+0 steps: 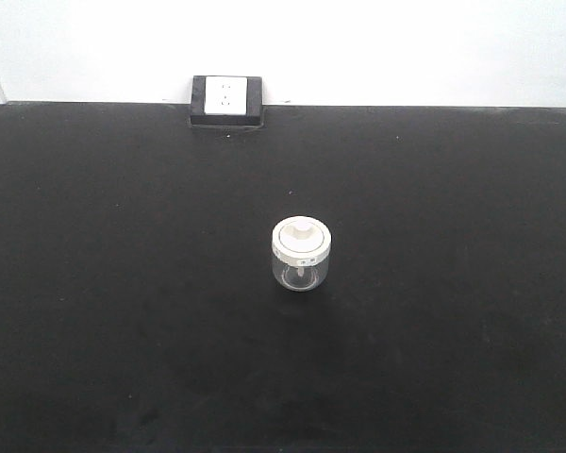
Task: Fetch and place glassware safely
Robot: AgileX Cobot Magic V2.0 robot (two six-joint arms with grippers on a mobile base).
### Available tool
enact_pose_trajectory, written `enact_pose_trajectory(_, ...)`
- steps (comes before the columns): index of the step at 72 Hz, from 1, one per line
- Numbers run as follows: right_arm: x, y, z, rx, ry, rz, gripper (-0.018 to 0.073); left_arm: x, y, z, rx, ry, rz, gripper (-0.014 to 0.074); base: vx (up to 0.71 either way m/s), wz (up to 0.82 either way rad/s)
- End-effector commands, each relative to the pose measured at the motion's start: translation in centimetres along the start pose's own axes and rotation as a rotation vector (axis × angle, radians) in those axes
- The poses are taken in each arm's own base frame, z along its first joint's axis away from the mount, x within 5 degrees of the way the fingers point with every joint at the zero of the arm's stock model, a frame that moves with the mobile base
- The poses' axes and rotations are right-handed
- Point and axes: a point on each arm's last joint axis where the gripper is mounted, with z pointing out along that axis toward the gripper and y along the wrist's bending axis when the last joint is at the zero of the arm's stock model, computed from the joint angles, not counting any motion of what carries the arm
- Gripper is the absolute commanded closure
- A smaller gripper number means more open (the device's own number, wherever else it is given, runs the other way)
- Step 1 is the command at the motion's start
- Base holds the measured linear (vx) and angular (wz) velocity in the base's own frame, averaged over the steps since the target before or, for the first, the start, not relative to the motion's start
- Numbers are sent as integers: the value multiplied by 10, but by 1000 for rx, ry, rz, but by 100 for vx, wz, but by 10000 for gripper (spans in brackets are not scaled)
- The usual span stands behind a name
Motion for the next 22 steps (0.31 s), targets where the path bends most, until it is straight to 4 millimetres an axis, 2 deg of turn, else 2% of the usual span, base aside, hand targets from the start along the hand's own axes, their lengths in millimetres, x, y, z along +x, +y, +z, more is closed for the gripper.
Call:
enact_pose_trajectory(1,0,-1,0,11,-61,-15,563,2,0,0,6,-53,-16,603,0,0)
enact_pose_trajectory(22,0,-1,0,11,-61,-15,563,2,0,0,6,-53,-16,603,0,0)
